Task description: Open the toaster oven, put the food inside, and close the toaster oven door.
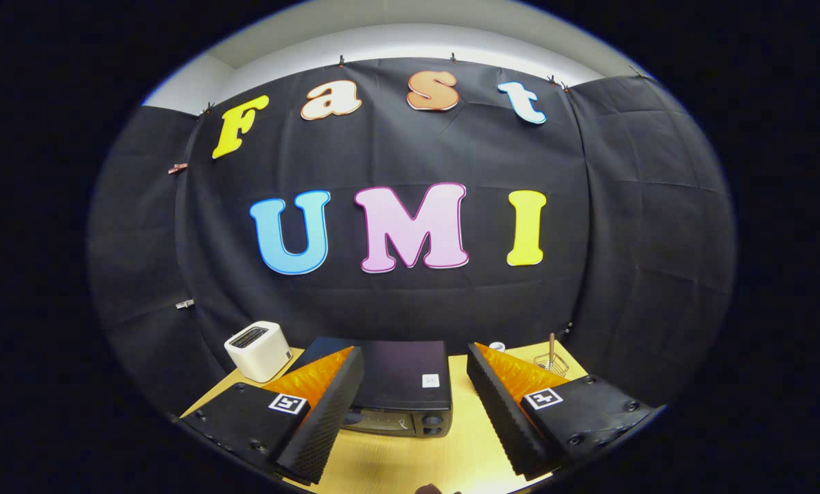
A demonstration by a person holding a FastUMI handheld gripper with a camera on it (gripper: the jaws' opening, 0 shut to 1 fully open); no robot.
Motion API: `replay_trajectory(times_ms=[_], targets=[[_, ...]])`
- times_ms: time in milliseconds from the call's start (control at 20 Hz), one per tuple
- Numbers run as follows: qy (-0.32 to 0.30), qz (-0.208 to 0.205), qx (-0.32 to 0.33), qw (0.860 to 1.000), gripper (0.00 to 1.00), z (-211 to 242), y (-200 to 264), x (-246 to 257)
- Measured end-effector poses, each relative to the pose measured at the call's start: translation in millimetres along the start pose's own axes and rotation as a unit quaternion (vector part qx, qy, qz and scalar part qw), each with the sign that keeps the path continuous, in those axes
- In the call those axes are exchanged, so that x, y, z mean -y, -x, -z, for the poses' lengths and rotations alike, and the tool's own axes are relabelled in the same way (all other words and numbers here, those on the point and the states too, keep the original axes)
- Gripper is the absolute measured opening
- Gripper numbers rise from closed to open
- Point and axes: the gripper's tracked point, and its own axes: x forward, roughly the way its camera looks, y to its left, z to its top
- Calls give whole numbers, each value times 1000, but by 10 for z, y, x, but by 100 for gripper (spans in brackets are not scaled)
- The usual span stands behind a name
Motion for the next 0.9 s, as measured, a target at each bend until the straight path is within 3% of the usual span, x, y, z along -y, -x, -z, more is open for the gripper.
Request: replay_trajectory(times_ms=[500, 900], targets=[[27, 18, 72, 997, 98, -535, 317, 744], [9, 29, 74, 997, 98, -562, 393, 1110]])
